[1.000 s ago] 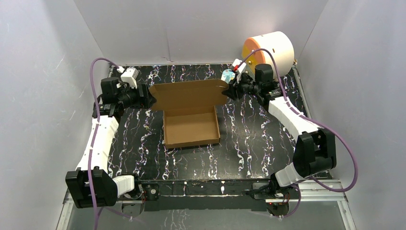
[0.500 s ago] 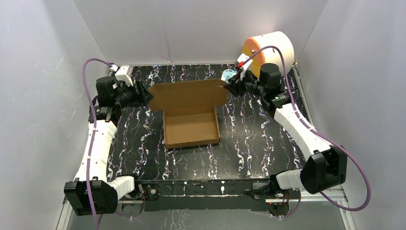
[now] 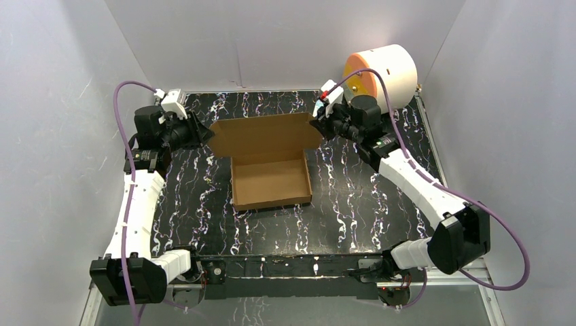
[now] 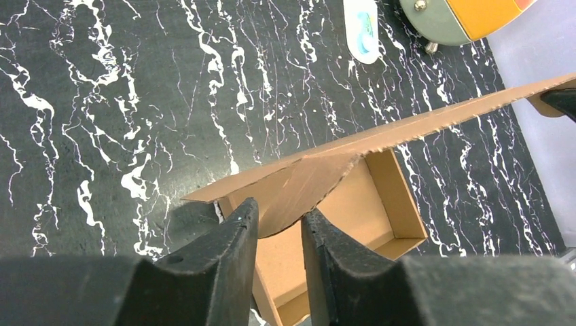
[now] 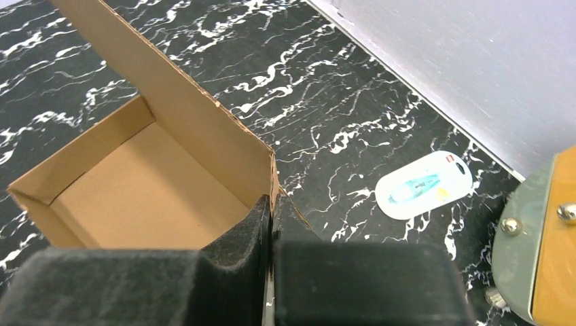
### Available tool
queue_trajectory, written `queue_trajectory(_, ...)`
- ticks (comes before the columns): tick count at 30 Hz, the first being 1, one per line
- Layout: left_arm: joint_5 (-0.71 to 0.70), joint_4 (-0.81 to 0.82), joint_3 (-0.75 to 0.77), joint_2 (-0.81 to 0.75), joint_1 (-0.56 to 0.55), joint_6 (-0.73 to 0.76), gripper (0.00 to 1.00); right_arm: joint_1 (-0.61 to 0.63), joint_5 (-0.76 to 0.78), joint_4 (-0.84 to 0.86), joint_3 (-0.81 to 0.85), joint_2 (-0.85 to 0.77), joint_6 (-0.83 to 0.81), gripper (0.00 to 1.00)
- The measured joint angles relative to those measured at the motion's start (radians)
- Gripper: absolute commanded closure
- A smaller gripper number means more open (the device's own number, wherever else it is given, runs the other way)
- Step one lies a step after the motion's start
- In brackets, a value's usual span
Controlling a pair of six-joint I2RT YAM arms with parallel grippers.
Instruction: Fold the paper box
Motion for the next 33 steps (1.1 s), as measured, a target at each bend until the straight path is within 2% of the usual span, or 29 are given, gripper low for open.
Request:
queue_trajectory(4,-0.032,-0.003,0.012,-0.001,-0.048,-0.017,0.77,0.048,0.122,0.007,0.000,-0.001,0.030,0.98)
queue_trajectory(7,-0.086,-0.002,0.021,-0.001,-0.132,-0.029,0.78,0.090,0.227,0.013,0.000,-0.001,0.068,0.98)
queue_trajectory(10,-0.188,-0.003,0.025,-0.001,-0.216,-0.040,0.80,0.127,0.347,0.014,0.000,-0.001,0.111,0.98)
queue_trajectory(16,-0.354,-0.008,0.025,-0.001,-0.297,-0.092,0.80,0.208,0.565,0.015,0.001,0.002,0.178,0.96)
queue_trajectory(18,-0.399,-0.011,0.029,0.000,-0.318,-0.108,0.72,0.230,0.622,0.015,0.006,0.009,0.190,0.92)
queue_trajectory(20,-0.424,-0.013,0.036,0.002,-0.332,-0.117,0.61,0.241,0.659,0.021,0.008,0.017,0.206,0.83)
queue_trajectory(22,-0.441,-0.015,0.040,0.002,-0.339,-0.123,0.45,0.241,0.671,0.025,0.008,0.020,0.212,0.73)
queue_trajectory(24,-0.459,-0.018,0.040,0.000,-0.341,-0.117,0.35,0.241,0.665,0.027,0.008,0.020,0.208,0.65)
queue_trajectory(27,-0.480,-0.024,0.040,-0.006,-0.342,-0.088,0.26,0.229,0.612,0.030,0.008,0.019,0.179,0.58)
queue_trajectory(33,-0.465,-0.050,0.040,-0.035,-0.323,-0.003,0.19,0.117,0.388,-0.008,0.008,0.006,0.102,0.46)
